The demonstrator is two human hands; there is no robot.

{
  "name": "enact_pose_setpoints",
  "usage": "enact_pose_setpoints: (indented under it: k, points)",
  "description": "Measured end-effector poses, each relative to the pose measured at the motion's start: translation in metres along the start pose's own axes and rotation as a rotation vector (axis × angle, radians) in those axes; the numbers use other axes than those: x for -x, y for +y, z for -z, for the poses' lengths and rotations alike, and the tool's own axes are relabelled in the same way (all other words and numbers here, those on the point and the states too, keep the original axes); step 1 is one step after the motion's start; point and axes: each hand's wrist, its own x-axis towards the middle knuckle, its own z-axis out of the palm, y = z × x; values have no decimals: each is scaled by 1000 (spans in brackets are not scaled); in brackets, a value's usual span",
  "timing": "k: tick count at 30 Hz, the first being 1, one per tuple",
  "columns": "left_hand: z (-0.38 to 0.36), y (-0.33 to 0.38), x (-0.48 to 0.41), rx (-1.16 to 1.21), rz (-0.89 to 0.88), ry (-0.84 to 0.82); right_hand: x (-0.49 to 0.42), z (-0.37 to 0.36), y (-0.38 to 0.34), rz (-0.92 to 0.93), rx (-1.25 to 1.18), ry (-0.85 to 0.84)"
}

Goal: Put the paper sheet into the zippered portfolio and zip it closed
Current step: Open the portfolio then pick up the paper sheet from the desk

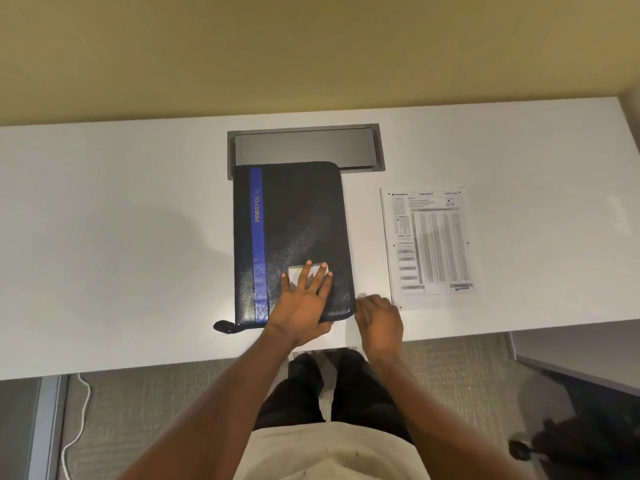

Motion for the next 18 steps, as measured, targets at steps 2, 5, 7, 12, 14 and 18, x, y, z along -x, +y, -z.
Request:
enact_pose_setpoints:
  k: [2,5,7,12,14,18]
  points:
    - [-1,0,1,2,-2,2,19,-9,2,-25,1,-8]
    - [-2,-1,2,-3,-14,11,43,-20,-1,-45,14,-10]
    - [-2,-2,3,-1,-27,8,53,-29,-10,-15,4,-5]
    - [4,-7,6,13,-58,14,64,-48,-45,30,-17,-59]
    - [6,-10,7,28,-67,13,66,-54,-60,56,-36,-52]
    - [9,-12,13,51,-83,16,69,-60,-93,137,0,-97]
